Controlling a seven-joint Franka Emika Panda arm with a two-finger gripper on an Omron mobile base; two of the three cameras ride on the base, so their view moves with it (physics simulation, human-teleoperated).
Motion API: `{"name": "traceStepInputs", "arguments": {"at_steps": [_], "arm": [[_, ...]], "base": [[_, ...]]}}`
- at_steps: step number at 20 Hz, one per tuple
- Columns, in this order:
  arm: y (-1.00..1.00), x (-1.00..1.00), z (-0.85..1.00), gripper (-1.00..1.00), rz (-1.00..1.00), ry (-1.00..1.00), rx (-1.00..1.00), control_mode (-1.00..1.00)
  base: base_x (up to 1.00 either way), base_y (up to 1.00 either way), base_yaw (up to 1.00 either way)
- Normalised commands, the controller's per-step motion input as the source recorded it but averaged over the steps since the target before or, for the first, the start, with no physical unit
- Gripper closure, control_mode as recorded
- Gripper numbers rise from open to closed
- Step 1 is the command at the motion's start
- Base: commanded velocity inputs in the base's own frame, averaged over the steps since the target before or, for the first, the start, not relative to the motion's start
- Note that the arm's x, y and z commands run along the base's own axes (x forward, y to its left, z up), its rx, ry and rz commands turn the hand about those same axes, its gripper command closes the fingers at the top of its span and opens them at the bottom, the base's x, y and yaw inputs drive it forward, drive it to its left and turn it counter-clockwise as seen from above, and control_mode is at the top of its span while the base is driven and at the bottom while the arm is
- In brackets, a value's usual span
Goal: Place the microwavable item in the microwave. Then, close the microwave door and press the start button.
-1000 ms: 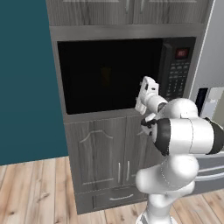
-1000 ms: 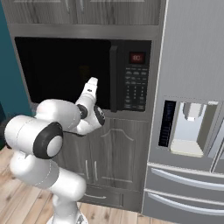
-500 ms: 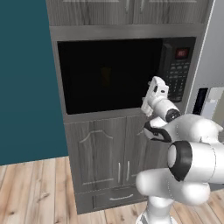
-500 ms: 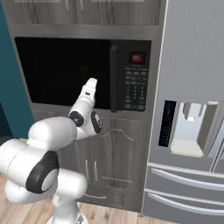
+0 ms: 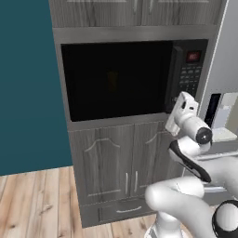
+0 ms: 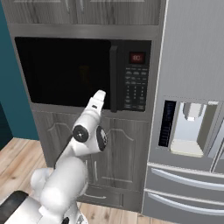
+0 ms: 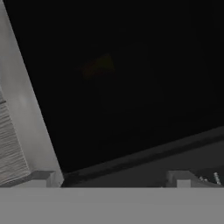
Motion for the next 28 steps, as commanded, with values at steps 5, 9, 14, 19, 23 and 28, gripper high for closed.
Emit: {"name": "traceStepInputs", "arguments": {"at_steps": [5,9,14,19,23,28], "arm": [[-0.84,-0.68,0.02,-1.0,0.0,0.21,0.0,-1.0],[-0.62,-0.26,0.0,-1.0,0.0,0.18,0.02,-1.0],[-0.04,0.01,-0.08,-1.0,0.06,0.06,0.0,-1.0],[0.24,0.2,-0.22,-1.0,0.1,0.0,0.0,-1.0],[0.3,0.09,-0.23,-1.0,0.09,0.0,0.0,-1.0],[0.05,0.18,-0.12,-1.0,0.03,0.04,0.0,-1.0]], "base": [[0.0,0.0,0.0],[0.0,0.0,0.0],[0.0,0.0,0.0],[0.0,0.0,0.0],[0.0,0.0,0.0],[0.0,0.0,0.0]]}}
